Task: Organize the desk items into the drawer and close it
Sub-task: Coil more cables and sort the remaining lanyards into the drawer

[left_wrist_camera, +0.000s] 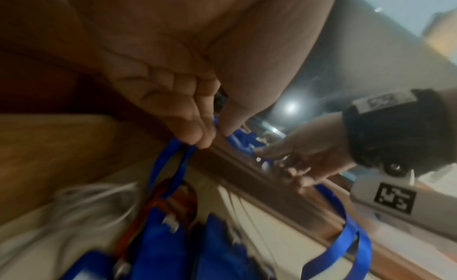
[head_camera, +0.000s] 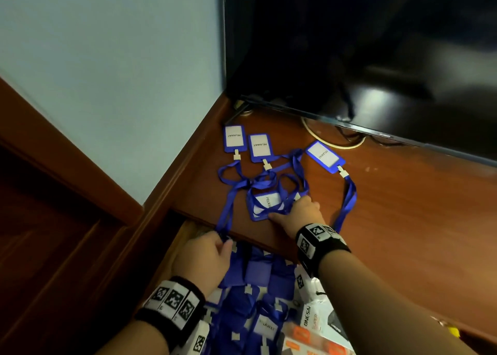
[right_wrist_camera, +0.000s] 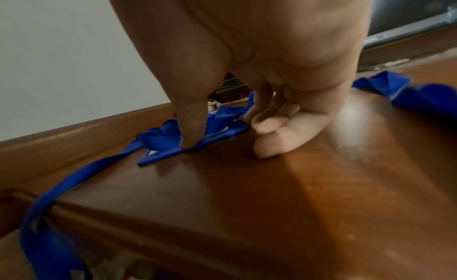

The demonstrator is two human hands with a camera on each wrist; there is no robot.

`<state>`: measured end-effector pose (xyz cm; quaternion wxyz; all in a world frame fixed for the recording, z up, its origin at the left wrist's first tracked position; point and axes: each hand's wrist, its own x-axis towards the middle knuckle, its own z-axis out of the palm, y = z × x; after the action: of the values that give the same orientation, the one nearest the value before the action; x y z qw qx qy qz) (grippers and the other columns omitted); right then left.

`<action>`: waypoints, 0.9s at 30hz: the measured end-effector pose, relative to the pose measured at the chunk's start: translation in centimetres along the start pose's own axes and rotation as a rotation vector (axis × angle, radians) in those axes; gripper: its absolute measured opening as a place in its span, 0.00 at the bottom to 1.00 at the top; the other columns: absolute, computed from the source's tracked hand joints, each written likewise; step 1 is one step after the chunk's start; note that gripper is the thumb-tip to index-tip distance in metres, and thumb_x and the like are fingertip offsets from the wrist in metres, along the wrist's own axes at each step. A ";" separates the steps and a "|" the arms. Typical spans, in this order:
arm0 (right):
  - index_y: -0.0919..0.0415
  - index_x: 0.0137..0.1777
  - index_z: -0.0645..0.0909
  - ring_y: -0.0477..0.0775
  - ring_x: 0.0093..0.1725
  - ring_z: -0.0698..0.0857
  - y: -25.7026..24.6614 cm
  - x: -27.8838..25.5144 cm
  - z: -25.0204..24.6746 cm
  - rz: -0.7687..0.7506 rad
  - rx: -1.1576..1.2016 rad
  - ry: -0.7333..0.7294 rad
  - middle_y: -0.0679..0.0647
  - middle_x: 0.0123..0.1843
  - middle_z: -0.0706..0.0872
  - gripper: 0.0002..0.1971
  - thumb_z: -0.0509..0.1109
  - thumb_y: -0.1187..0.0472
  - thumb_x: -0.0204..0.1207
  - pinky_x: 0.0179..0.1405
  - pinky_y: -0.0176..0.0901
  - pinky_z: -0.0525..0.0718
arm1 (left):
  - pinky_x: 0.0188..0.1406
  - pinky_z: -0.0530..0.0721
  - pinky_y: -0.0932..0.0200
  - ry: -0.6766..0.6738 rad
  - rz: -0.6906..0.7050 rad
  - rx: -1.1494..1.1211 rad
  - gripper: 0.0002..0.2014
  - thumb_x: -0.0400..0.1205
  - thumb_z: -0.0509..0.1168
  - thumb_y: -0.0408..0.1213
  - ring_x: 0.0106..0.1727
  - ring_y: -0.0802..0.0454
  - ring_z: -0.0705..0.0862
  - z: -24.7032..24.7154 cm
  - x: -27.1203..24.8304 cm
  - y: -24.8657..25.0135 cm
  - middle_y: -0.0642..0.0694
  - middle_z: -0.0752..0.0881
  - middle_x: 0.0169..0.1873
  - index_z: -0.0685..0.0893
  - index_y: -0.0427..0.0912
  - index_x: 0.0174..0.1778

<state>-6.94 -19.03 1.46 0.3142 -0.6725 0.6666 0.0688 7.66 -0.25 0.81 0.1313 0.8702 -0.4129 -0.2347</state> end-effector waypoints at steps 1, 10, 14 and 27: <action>0.65 0.76 0.67 0.66 0.69 0.81 0.2 0.3 0.1 0.025 0.020 -0.009 0.64 0.74 0.73 0.47 0.84 0.39 0.67 0.63 0.56 0.82 | 0.38 0.86 0.52 0.049 0.078 -0.009 0.14 0.87 0.65 0.55 0.39 0.51 0.86 -1.0 0.2 1.1 0.52 0.87 0.35 0.83 0.50 0.43; 0.53 0.30 0.71 0.62 0.47 0.82 3.7 0.9 0.1 -0.050 0.102 -0.029 0.56 0.43 0.81 0.20 0.74 0.48 0.78 0.42 0.46 0.79 | 0.70 0.79 0.42 -0.108 0.474 0.322 0.24 0.86 0.68 0.52 0.75 0.42 0.71 0.1 7.6 6.9 0.51 0.73 0.75 0.74 0.59 0.79; 0.58 0.34 0.76 0.58 0.35 0.79 5.3 -0.6 -0.4 -0.059 0.145 -0.043 0.53 0.34 0.81 0.18 0.77 0.47 0.73 0.29 0.43 0.75 | 0.64 0.80 0.44 -0.039 0.488 0.329 0.11 0.86 0.67 0.56 0.66 0.43 0.74 0.1 8.3 8.2 0.51 0.77 0.60 0.85 0.55 0.58; 0.56 0.82 0.72 0.68 0.66 0.84 3.3 -3.7 -2.8 -0.020 0.410 -0.137 0.63 0.69 0.83 0.25 0.65 0.51 0.87 0.62 0.50 0.82 | 0.51 0.77 0.69 0.252 0.654 -0.314 0.06 0.85 0.70 0.52 0.47 0.60 0.82 -14.3 4.3 16.6 0.53 0.81 0.49 0.88 0.55 0.51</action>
<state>-11.34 -17.01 4.52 0.4896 -0.5948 0.6370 -0.0261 6.50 -13.51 18.78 0.3808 0.6837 -0.6084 -0.1319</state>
